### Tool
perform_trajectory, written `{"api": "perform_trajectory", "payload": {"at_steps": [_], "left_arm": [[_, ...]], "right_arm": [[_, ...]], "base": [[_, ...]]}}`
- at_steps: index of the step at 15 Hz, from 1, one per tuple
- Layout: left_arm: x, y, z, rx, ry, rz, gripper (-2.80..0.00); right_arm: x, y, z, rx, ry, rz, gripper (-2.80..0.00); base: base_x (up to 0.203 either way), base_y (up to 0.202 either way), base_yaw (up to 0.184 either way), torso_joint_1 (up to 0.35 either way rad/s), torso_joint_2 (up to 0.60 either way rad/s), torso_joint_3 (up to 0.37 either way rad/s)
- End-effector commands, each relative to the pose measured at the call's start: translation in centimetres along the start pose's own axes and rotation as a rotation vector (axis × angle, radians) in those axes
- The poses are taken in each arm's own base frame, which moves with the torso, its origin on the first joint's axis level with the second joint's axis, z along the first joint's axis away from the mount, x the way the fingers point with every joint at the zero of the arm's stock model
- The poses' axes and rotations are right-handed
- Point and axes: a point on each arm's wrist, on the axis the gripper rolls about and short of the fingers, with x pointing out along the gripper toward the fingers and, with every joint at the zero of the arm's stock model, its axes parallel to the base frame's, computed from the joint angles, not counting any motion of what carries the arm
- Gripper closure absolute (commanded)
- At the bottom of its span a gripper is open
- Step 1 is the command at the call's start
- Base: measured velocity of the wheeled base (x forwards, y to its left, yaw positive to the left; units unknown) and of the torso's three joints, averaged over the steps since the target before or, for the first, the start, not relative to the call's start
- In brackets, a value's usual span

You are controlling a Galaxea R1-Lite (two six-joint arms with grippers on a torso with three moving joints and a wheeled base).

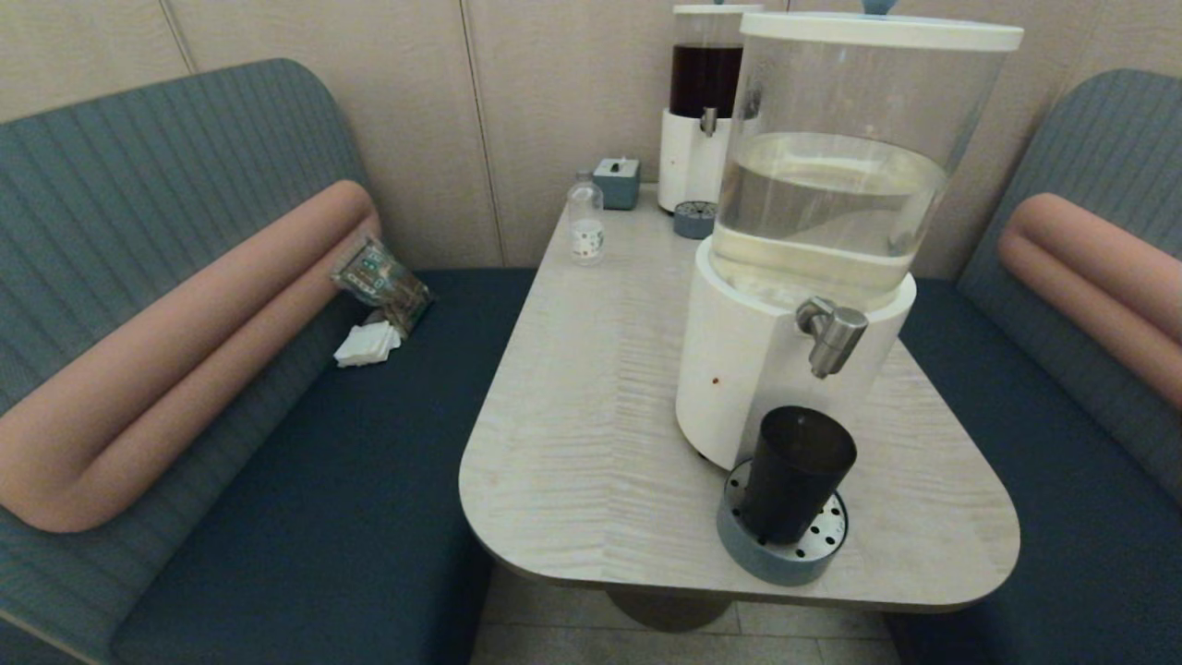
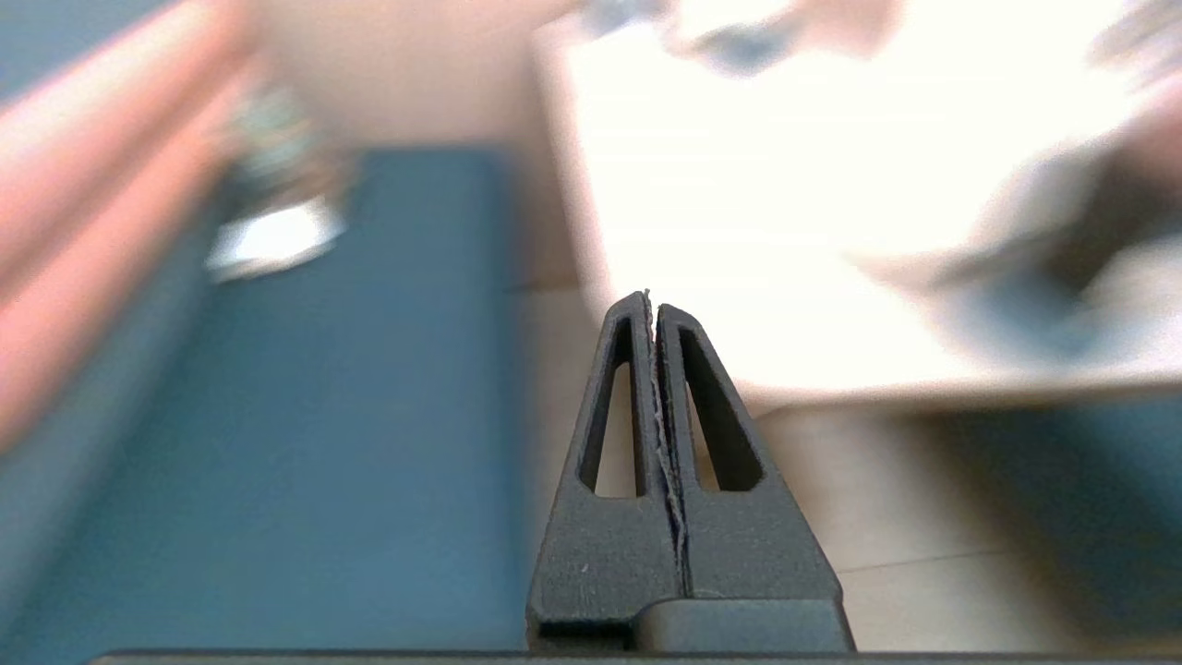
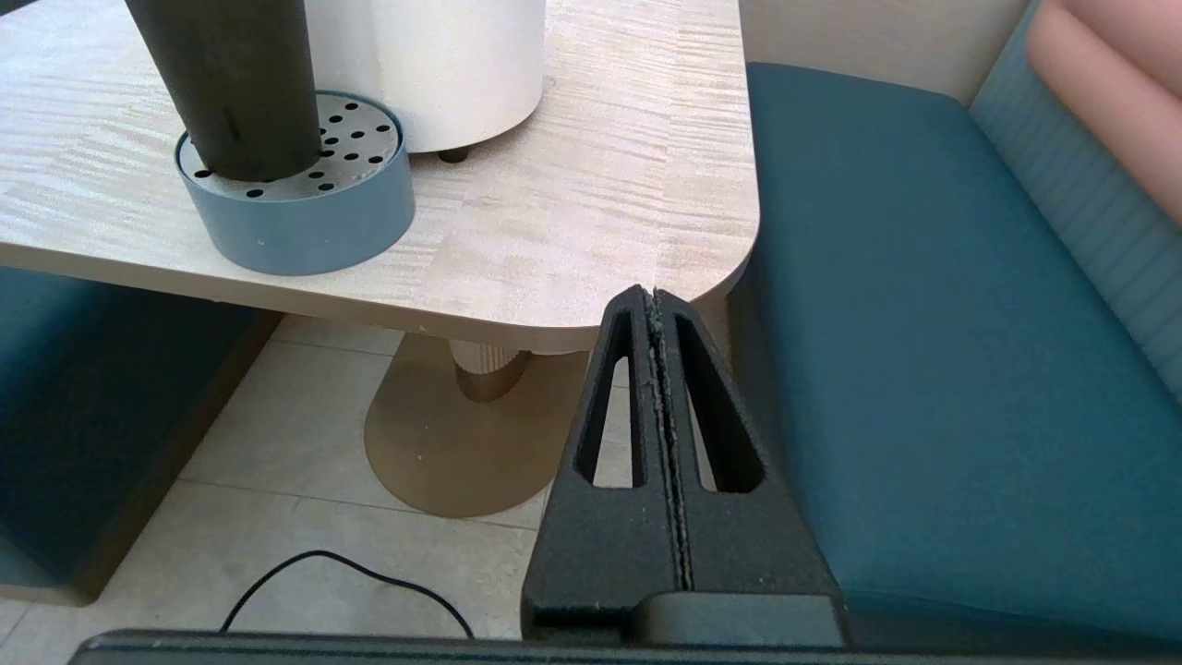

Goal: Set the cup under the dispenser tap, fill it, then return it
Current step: Turn off the faucet

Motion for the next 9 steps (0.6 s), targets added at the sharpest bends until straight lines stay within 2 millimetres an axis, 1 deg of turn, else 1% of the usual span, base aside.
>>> {"api": "perform_trajectory", "payload": {"at_steps": [1, 2, 3, 4, 5, 6, 7, 8, 9], "left_arm": [[2.3, -0.1, 5.0, -0.137, 0.025, -0.049, 0.00], [4.7, 0.2, 7.5, -0.254, 0.056, -0.060, 0.00], [7.5, 0.7, 9.6, -0.386, 0.087, -0.059, 0.00], [10.9, 1.3, 10.9, -0.537, 0.132, -0.045, 0.00], [14.5, 2.2, 11.3, -0.675, 0.193, -0.019, 0.00], [18.0, 3.1, 10.8, -0.788, 0.257, 0.013, 0.00], [21.2, 3.9, 9.7, -0.895, 0.322, 0.045, 0.00], [24.1, 4.6, 8.1, -1.021, 0.383, 0.070, 0.00], [26.2, 4.8, 6.6, -1.175, 0.430, 0.073, 0.00]], "right_arm": [[0.1, 0.0, -0.4, -0.001, 0.013, 0.001, 0.00], [0.1, 0.0, -0.4, -0.001, 0.013, 0.001, 0.00], [0.1, 0.0, -0.4, -0.001, 0.013, 0.002, 0.00], [0.1, 0.0, -0.4, -0.001, 0.013, 0.001, 0.00], [0.1, 0.0, -0.4, -0.001, 0.013, 0.001, 0.00], [0.1, 0.0, -0.4, -0.001, 0.013, 0.001, 0.00], [0.1, 0.0, -0.4, -0.001, 0.013, 0.002, 0.00], [0.1, 0.0, -0.4, -0.001, 0.013, 0.001, 0.00], [0.1, 0.0, -0.4, -0.001, 0.013, 0.001, 0.00]], "base": [[0.000, 0.000, 0.000, 0.000, 0.00, 0.000], [0.000, 0.000, 0.000, 0.000, 0.00, 0.000], [0.000, 0.000, 0.000, 0.000, 0.00, 0.000], [0.000, 0.000, 0.000, 0.000, 0.00, 0.000], [0.000, 0.000, 0.000, 0.000, 0.00, 0.000], [0.000, 0.000, 0.000, 0.000, 0.00, 0.000], [0.000, 0.000, 0.000, 0.000, 0.00, 0.000], [0.000, 0.000, 0.000, 0.000, 0.00, 0.000], [0.000, 0.000, 0.000, 0.000, 0.00, 0.000]]}}
